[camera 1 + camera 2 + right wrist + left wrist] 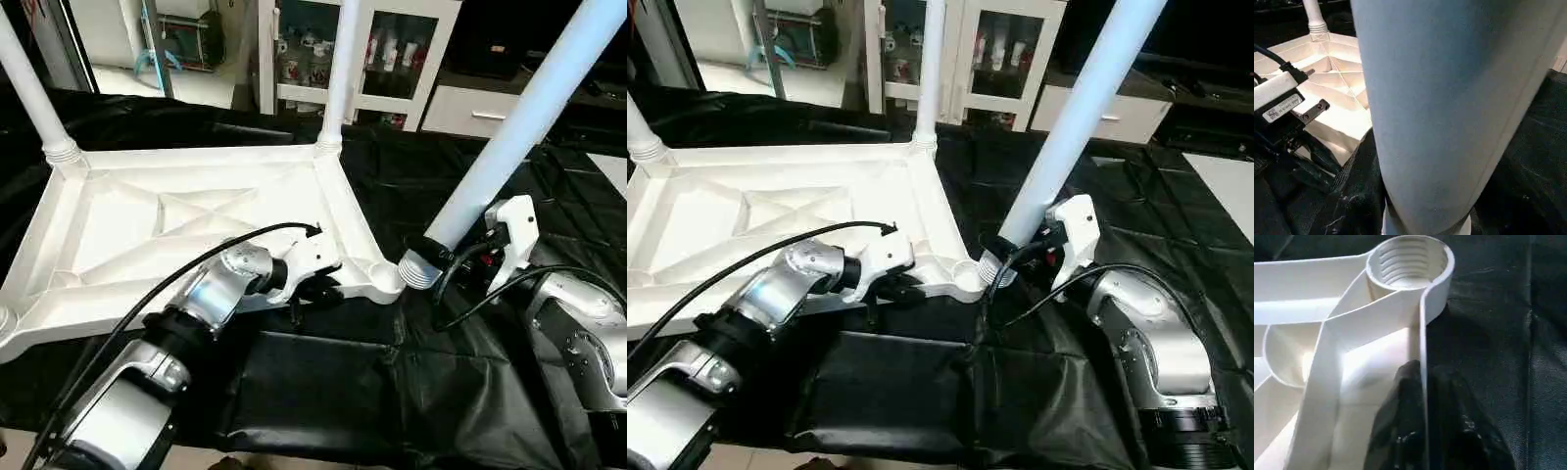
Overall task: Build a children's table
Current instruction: Insert table leg to table base
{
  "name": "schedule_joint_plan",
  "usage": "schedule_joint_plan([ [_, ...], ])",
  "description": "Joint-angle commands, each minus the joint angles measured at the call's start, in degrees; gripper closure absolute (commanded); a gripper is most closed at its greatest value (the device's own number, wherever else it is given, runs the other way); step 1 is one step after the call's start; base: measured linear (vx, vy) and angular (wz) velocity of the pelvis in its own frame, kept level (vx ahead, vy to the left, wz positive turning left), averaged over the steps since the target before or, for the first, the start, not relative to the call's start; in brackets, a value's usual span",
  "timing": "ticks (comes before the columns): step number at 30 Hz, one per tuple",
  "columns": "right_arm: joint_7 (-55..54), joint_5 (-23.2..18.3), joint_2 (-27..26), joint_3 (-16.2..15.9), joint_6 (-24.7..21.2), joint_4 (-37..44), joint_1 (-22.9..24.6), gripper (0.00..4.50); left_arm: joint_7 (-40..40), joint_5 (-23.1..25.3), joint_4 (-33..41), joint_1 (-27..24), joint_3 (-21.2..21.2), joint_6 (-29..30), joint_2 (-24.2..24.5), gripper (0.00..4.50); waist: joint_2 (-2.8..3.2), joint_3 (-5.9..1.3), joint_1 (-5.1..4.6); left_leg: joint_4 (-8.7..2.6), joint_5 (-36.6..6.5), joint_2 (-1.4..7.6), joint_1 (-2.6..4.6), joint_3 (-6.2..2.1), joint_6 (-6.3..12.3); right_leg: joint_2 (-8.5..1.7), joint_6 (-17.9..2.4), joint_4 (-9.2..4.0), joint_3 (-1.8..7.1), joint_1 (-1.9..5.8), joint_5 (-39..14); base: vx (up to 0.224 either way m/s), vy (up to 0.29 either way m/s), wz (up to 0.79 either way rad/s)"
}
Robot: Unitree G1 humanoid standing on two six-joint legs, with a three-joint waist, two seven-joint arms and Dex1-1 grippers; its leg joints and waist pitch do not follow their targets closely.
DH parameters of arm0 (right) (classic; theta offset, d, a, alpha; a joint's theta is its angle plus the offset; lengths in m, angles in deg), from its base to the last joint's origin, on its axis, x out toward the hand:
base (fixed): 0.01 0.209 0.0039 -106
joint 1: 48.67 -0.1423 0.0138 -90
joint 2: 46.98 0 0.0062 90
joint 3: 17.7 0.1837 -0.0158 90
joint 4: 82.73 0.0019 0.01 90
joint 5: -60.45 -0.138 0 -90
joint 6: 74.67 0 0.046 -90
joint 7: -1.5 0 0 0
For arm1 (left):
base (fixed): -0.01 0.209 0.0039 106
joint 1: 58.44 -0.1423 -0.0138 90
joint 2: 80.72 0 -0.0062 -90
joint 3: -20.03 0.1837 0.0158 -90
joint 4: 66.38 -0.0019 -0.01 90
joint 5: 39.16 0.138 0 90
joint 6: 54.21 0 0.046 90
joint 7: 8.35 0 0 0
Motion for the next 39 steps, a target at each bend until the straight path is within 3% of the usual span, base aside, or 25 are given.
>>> schedule_joint_plan([
  [1, -0.02, 0.34, 0.03, 0.27, 0.51, -0.30, -1.07, 2.64, -0.73, 0.82, -0.29, -1.64, 0.62, 0.82, 0.81, 4.29, -0.60, -3.08, 0.28, -5.35, -14.08, 3.83, 1.78, -1.62, 0.17, -3.39, -12.99, -4.15, 1.25, 0.95, -10.44, 0.000, 0.000, 0.00],
  [5, 0.09, 0.03, -0.14, -0.05, 0.13, -0.34, -1.15, 2.64, -0.89, 1.22, 0.95, -3.24, 0.96, 0.41, 1.85, 4.47, -0.24, -3.00, 0.03, -5.74, -16.19, 3.91, 1.80, -1.80, -1.44, -3.29, -11.63, -4.35, 1.27, 0.77, -13.38, 0.000, 0.000, 0.00],
  [9, 0.13, -0.54, -0.48, -1.25, -2.59, 0.10, -1.12, 2.64, -1.43, 1.01, 6.51, -8.21, 0.77, 1.39, 4.74, 4.47, 0.22, -3.17, -0.49, -5.72, -15.15, 3.84, 1.81, -1.72, -1.50, -3.07, -12.13, -4.00, 1.34, 0.99, -9.79, 0.000, 0.000, 0.00],
  [10, -0.01, -1.14, -0.93, -2.00, -4.44, 0.84, -0.97, 2.64, -1.51, 0.56, 9.79, -10.36, 0.42, 2.71, 5.76, 4.47, -0.12, -3.22, -0.70, -5.60, -14.10, 3.78, 1.77, -1.54, -0.81, -3.01, -12.49, -4.02, 1.38, 1.03, -8.90, 0.000, 0.000, 0.00],
  [13, 0.25, -2.50, -1.57, -2.75, -6.74, 2.01, -0.85, 2.64, -1.78, 0.08, 13.07, -12.30, 0.27, 4.16, 6.70, 4.47, 0.06, -3.28, -1.10, -5.47, -11.87, 3.72, 1.56, -1.45, 0.26, -2.98, -13.31, -3.80, 1.40, 1.21, -7.04, 0.000, 0.000, 0.00],
  [14, 0.66, -4.17, -2.35, -3.62, -9.31, 3.17, -0.93, 2.64, -2.29, -0.35, 17.53, -14.61, 0.31, 6.69, 8.02, 4.47, -0.60, -3.36, -1.22, -5.26, -11.18, 3.79, 1.75, -1.21, 0.56, -2.80, -13.67, -3.74, 1.38, 1.11, -6.31, 0.000, 0.000, 0.00],
  [15, 0.93, -4.84, -2.57, -3.91, -10.23, 3.49, -1.06, 2.64, -2.65, -0.49, 19.24, -15.38, 0.44, 7.72, 8.57, 4.47, -0.55, -3.32, -1.18, -5.37, -9.92, 3.86, 1.47, -1.34, 1.18, -2.91, -13.82, -3.48, 1.36, 1.36, -5.71, 0.000, 0.000, 0.00],
  [17, 1.29, -4.38, -2.47, -4.56, -10.13, 3.15, -1.43, 2.64, -2.77, -0.52, 20.88, -16.16, 0.54, 8.17, 8.99, 4.47, -0.21, -3.27, -1.17, -5.35, -9.72, 3.93, 1.72, -1.25, 1.15, -2.77, -13.74, -3.51, 1.32, 1.08, -6.13, 0.000, 0.000, 0.00],
  [19, 2.25, -3.76, -2.47, -5.41, -9.86, 1.97, -2.62, 2.64, -3.54, -0.95, 24.31, -17.73, 0.93, 8.72, 9.86, 4.47, -0.29, -3.13, -1.18, -5.41, -10.81, 3.93, 1.94, -1.10, 0.38, -2.69, -13.43, -3.70, 1.37, 0.85, -8.23, 0.000, 0.000, 0.00],
  [20, 2.87, -4.16, -2.60, -5.57, -10.48, 1.42, -3.42, 2.64, -3.86, -1.16, 25.64, -18.27, 1.04, 8.95, 10.08, 4.47, -0.74, -3.07, -1.23, -5.49, -11.14, 3.96, 1.75, -1.18, 0.18, -2.80, -12.99, -3.67, 1.37, 0.97, -9.36, 0.000, 0.000, 0.00],
  [22, 3.52, -4.64, -2.68, -5.77, -11.10, 1.14, -4.11, 2.64, -3.87, -1.12, 26.39, -18.50, 1.04, 9.25, 10.19, 4.50, -0.47, -2.99, -1.35, -5.53, -11.76, 3.89, 1.98, -1.09, -0.38, -2.60, -12.56, -3.84, 1.42, 0.63, -10.34, 0.000, 0.000, 0.00],
  [23, 3.61, -4.70, -2.67, -5.81, -11.24, 1.18, -4.19, 2.64, -3.86, -1.10, 26.65, -18.57, 1.04, 9.44, 10.24, 4.50, -0.53, -2.96, -1.36, -5.55, -12.41, 3.84, 2.00, -1.07, -0.80, -2.57, -12.24, -3.93, 1.45, 0.59, -10.86, 0.000, 0.000, 0.00],
  [24, 4.31, -4.83, -2.41, -6.23, -11.81, 1.35, -4.63, 2.64, -3.82, -0.98, 27.79, -18.82, 1.05, 10.02, 10.51, 4.50, -1.02, -3.01, -1.27, -5.54, -12.29, 3.91, 1.96, -1.10, -0.88, -2.69, -11.95, -3.84, 1.45, 0.69, -10.95, 0.000, 0.000, 0.00],
  [27, 5.05, -5.02, -1.90, -6.93, -12.67, 1.57, -5.16, 2.64, -3.77, -0.97, 29.13, -18.91, 1.10, 10.99, 10.96, 4.50, -0.83, -3.11, -1.19, -5.51, -11.16, 3.84, 2.08, -1.08, -1.10, -2.55, -11.76, -3.67, 1.38, 0.58, -9.02, 0.000, 0.000, 0.00],
  [39, 8.93, -1.58, 1.50, -11.31, -12.72, 1.51, -5.59, 2.64, -2.51, 0.00, 30.51, -18.96, 1.25, 12.26, 11.00, 4.50, -1.50, -3.27, -1.04, -5.17, -9.30, 3.74, 1.98, -1.00, -0.68, -2.55, -12.32, -3.38, 1.38, 0.87, -6.27, 0.000, 0.000, 0.00],
])
